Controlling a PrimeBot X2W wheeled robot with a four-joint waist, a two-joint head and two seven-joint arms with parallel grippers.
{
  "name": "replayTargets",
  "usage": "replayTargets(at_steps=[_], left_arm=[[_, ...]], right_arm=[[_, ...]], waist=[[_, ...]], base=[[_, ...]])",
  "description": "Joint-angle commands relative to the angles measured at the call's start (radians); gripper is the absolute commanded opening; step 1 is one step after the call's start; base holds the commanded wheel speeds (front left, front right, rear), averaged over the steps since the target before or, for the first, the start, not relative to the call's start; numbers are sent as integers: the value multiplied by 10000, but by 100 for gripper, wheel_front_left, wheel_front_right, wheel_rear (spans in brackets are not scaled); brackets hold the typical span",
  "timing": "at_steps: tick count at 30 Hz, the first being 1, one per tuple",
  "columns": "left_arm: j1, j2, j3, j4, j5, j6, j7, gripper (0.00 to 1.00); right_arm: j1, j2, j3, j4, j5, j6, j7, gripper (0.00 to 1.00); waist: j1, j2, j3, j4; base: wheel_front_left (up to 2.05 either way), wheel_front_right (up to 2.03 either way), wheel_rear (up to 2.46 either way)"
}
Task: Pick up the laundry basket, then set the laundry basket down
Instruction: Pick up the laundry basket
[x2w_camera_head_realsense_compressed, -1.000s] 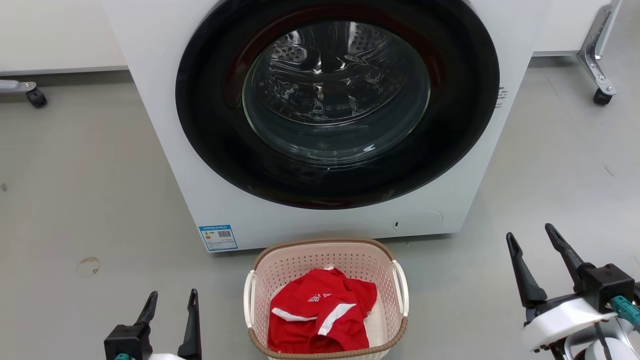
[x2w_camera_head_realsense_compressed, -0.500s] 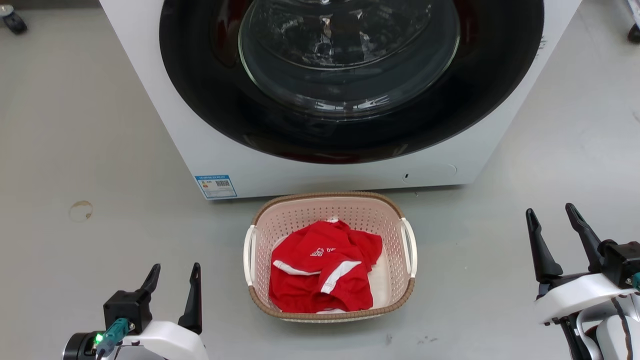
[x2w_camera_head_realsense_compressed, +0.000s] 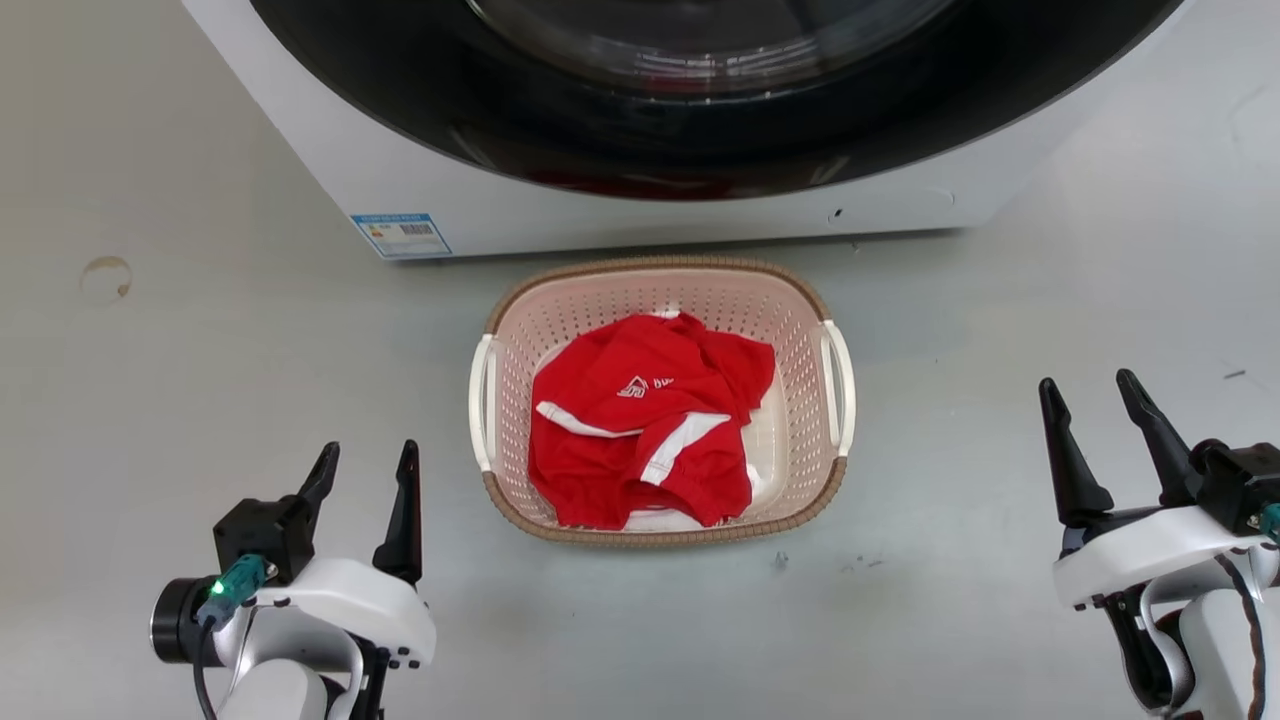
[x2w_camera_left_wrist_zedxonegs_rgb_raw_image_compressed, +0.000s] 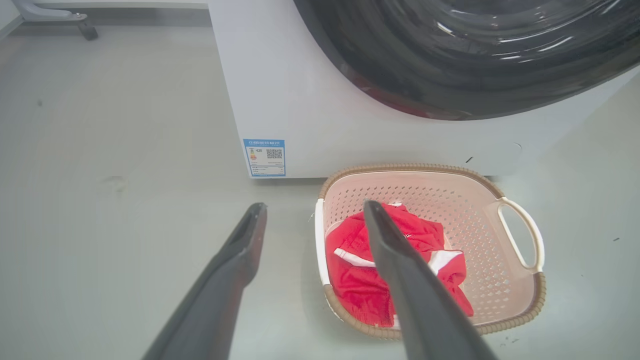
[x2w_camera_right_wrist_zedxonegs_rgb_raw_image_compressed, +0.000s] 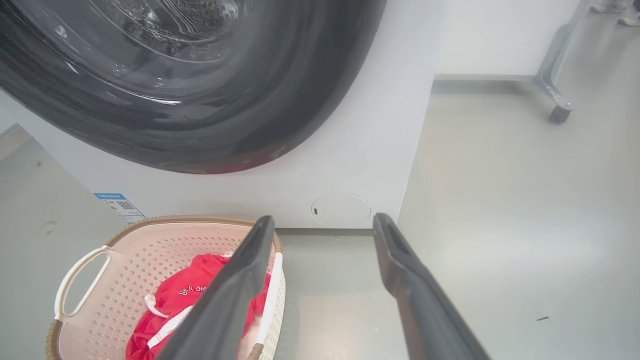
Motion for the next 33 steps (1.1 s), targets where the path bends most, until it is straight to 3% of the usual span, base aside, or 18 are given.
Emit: replayTargets(at_steps=[1, 19, 33], left_arm=[[-411, 113, 286, -83, -68, -85, -158, 100], [-4000, -439, -366, 3727, -431, -1716, -1362, 100], [-5864, -629, -1488, 5763, -1045, -1958, -1627, 100]], right_arm=[[-286, -202, 220, -170, 48, 44, -136, 100], [-2218, -202, 847, 917, 908, 44, -136, 100], [-3355, -202, 1986, 1931, 1747, 44, -136, 100]], waist=[[0, 0, 671, 16], [0, 0, 3704, 481], [0, 0, 4648, 681]], base=[[0, 0, 0], [0, 0, 0], [0, 0, 0]])
